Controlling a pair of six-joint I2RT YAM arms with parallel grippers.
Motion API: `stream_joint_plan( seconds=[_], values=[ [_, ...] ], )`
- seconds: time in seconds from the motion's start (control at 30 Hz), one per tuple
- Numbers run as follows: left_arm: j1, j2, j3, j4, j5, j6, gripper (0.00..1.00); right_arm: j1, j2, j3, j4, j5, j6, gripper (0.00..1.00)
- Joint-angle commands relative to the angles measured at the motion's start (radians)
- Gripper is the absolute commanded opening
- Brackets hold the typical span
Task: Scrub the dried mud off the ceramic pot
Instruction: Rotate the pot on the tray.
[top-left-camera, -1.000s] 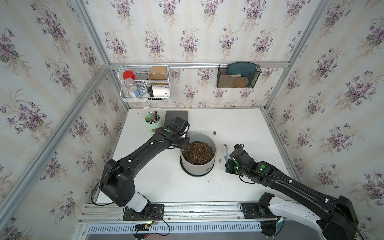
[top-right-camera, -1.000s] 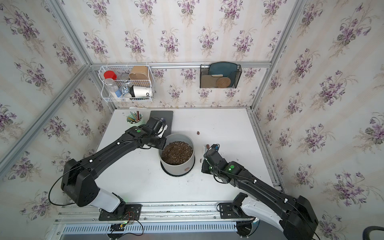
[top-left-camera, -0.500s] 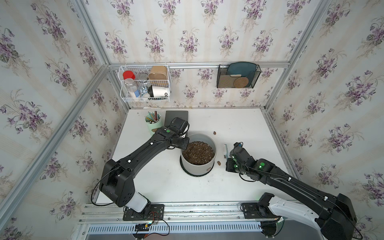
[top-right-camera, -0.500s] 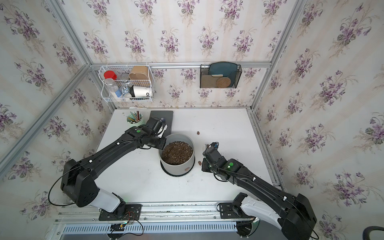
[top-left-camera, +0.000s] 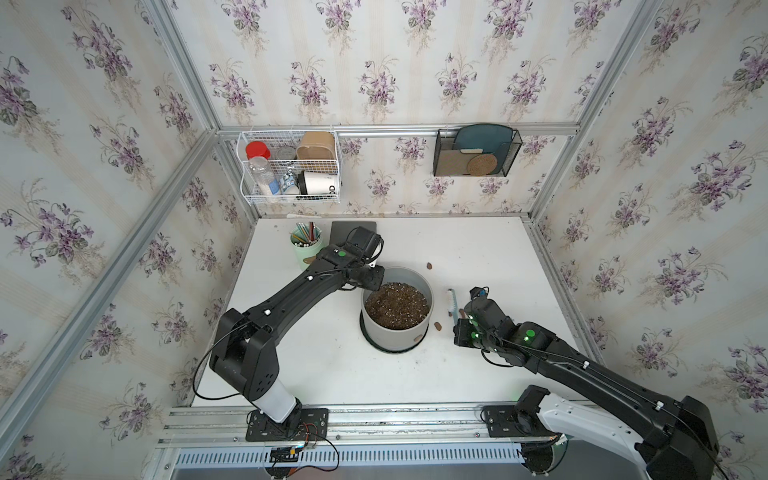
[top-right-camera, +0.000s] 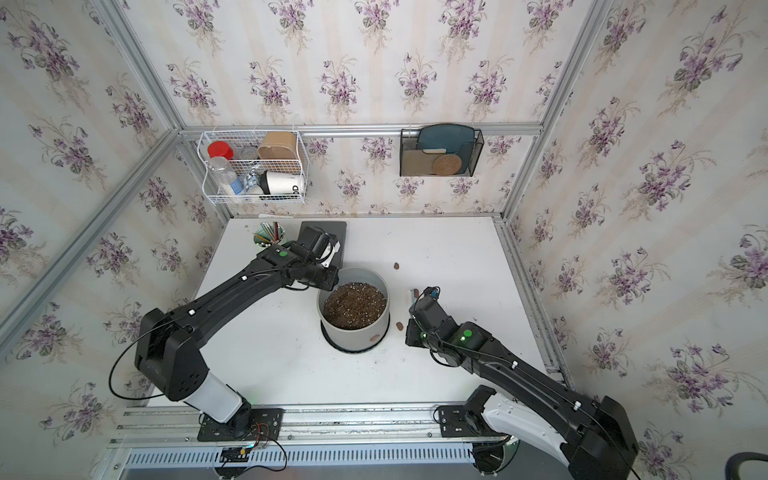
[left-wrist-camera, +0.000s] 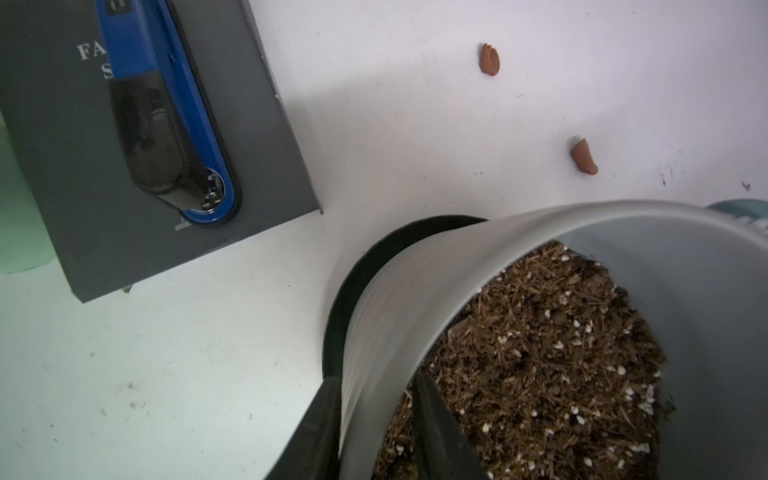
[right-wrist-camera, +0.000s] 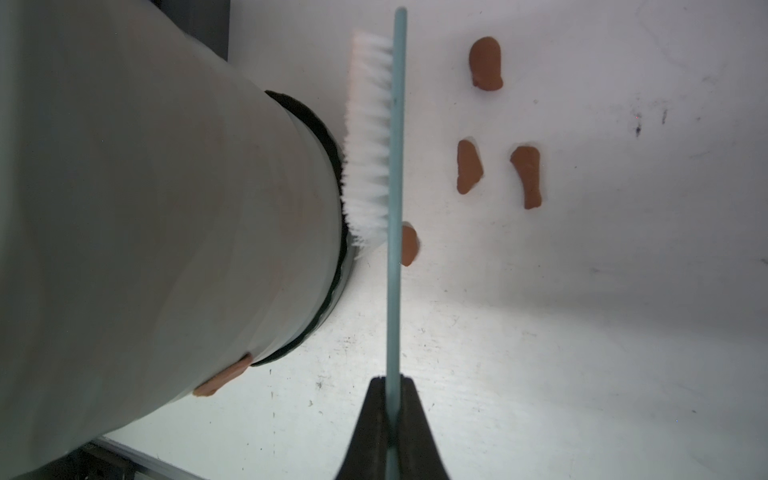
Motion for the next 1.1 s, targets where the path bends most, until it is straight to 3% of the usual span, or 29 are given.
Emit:
stream_joint_plan(
  seconds=[0.0,0.13,0.37,0.5,0.7,0.87,1.07],
  values=[
    [0.000,0.034,0.029,0.046,0.050,-0.005,0.33,0.006,-0.006,-0.012,0.033,-0.016,0.015,0.00],
    [0.000,0.049,0.031,0.047,0.049,-0.007,0.30,0.010,-0.016,-0.025,0.034,-0.022,0.023,0.00],
    [0.001,-0.001,0.019,-0.036,-0.033,-0.011,0.07,0.010,-0.025,-0.027,0.041,-0.032,0.026,0.00],
    [0.001,-0.050,-0.008,-0.067,-0.044,-0.010,0.00,0.011,-0.025,-0.027,0.049,-0.031,0.027,0.00],
    [0.001,-0.091,-0.028,-0.104,0.003,-0.012,0.00,0.011,-0.004,-0.023,0.059,-0.041,0.025,0.00],
    [0.001,-0.100,-0.073,-0.048,0.038,-0.045,0.21,0.037,0.026,-0.023,0.067,-0.041,0.028,0.00],
    [0.004,-0.042,-0.037,-0.014,0.016,-0.047,0.32,0.084,0.043,-0.026,0.058,-0.013,0.062,0.00]
  ],
)
